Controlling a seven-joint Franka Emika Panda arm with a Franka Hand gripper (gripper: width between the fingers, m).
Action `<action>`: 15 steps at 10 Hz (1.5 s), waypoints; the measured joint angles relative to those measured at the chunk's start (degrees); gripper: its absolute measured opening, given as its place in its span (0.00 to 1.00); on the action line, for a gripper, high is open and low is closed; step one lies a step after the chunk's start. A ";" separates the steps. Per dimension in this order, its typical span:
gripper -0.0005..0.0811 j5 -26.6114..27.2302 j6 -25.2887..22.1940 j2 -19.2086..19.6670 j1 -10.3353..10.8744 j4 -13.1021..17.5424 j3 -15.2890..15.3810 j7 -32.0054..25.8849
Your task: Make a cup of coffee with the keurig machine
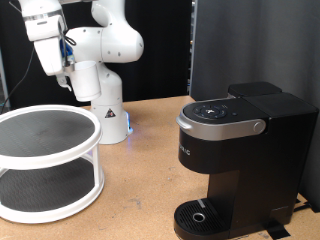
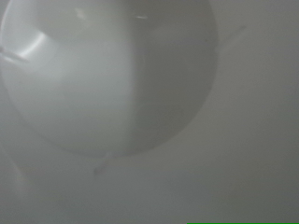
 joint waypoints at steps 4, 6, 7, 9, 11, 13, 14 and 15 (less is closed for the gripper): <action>0.09 8.52 3.04 0.31 -0.90 -0.09 3.98 23.55; 0.09 8.56 7.24 2.44 -0.88 -0.05 9.47 33.84; 0.09 8.34 10.28 4.16 -0.84 -0.03 12.13 36.84; 0.09 8.40 12.08 6.14 -1.09 0.27 13.52 38.11; 0.09 9.29 10.18 6.04 -0.56 0.46 13.57 38.14; 0.09 10.15 9.86 6.06 0.62 0.62 15.20 39.94; 0.09 10.16 10.00 6.17 1.10 0.66 16.56 41.27; 0.09 10.16 10.40 6.41 1.39 0.67 17.89 42.43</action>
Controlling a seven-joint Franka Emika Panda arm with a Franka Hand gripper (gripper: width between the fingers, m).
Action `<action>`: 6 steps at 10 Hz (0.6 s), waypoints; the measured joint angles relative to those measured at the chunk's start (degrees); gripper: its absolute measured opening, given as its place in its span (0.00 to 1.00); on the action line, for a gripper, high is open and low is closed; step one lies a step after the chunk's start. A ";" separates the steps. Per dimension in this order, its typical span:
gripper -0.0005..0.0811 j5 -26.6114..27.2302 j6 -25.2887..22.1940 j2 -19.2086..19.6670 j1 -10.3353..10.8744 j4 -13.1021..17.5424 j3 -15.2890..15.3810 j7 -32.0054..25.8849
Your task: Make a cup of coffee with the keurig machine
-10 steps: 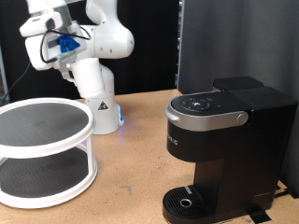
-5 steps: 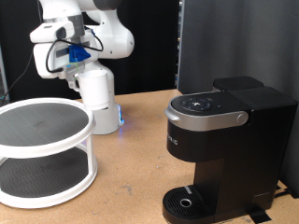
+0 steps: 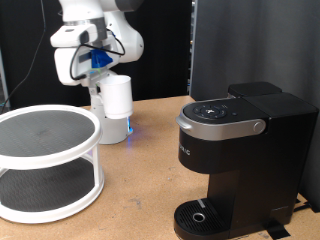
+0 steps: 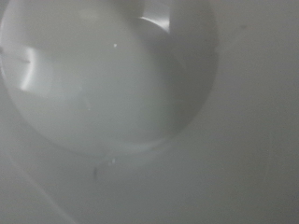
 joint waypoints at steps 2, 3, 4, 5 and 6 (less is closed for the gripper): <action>0.09 0.04 1.30 1.03 0.22 -0.01 2.30 2.02; 0.09 1.21 2.52 1.90 0.53 -0.03 2.85 2.51; 0.09 3.23 4.51 2.82 1.07 -0.11 2.95 2.57; 0.09 5.08 6.39 3.85 1.62 -0.13 2.95 2.56; 0.09 6.91 8.40 5.01 2.14 -0.15 2.95 2.57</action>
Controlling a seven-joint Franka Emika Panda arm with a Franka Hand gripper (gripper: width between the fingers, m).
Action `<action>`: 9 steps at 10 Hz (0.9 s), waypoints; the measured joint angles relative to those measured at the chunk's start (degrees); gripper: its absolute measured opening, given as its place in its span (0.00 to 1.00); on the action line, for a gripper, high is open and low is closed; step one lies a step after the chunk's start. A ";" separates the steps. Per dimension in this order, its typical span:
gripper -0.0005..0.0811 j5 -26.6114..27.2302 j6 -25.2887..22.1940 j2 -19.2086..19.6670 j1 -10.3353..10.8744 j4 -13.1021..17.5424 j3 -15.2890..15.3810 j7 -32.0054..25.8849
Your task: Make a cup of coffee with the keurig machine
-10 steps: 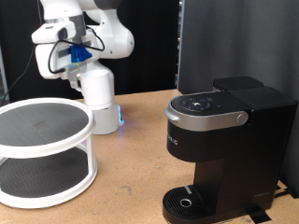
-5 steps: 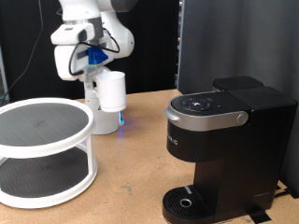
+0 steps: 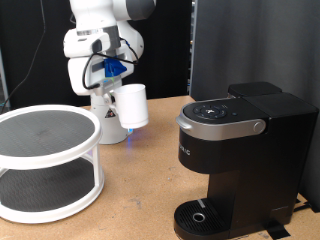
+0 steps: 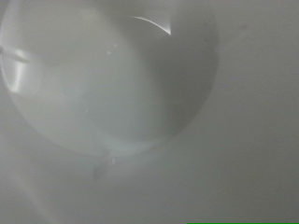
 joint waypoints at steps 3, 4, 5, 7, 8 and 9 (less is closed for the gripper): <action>0.09 1.05 2.48 3.29 0.44 0.41 0.25 0.00; 0.09 0.58 2.53 4.05 0.38 0.48 0.52 0.00; 0.09 0.18 3.17 4.69 0.30 0.42 0.97 0.01; 0.09 -0.22 4.92 6.04 0.15 0.30 2.03 0.43; 0.09 -0.71 5.73 6.71 -0.02 0.22 2.63 1.02; 0.09 -1.26 6.47 7.44 -0.21 0.03 3.18 1.43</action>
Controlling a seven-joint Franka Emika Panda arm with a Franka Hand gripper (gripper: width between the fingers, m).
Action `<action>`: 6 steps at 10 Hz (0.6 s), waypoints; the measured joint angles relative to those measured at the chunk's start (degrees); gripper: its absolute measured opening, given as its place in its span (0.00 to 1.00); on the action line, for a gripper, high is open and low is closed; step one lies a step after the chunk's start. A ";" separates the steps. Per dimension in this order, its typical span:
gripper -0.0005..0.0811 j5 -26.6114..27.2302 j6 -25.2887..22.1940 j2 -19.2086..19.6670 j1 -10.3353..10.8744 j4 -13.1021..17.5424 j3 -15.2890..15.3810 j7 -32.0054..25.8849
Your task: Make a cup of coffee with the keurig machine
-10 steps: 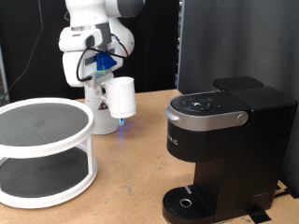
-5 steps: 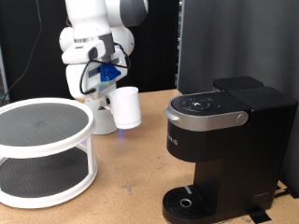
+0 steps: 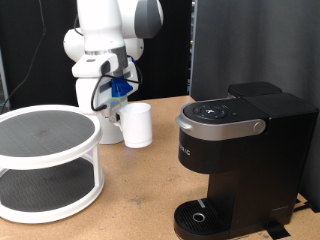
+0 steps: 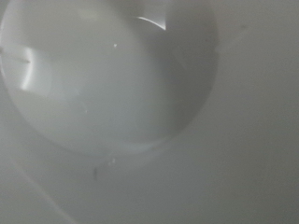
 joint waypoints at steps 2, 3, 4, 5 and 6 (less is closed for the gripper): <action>0.09 -0.09 0.39 0.86 -0.01 -0.17 0.16 0.03; 0.09 -0.08 0.39 0.89 0.01 -0.26 0.16 -0.12; 0.09 -0.06 0.40 0.85 0.07 -0.39 0.15 -0.54; 0.09 -0.05 0.39 0.76 0.09 -0.52 0.13 -1.16; 0.09 -0.05 0.37 0.61 0.09 -0.72 0.11 -1.65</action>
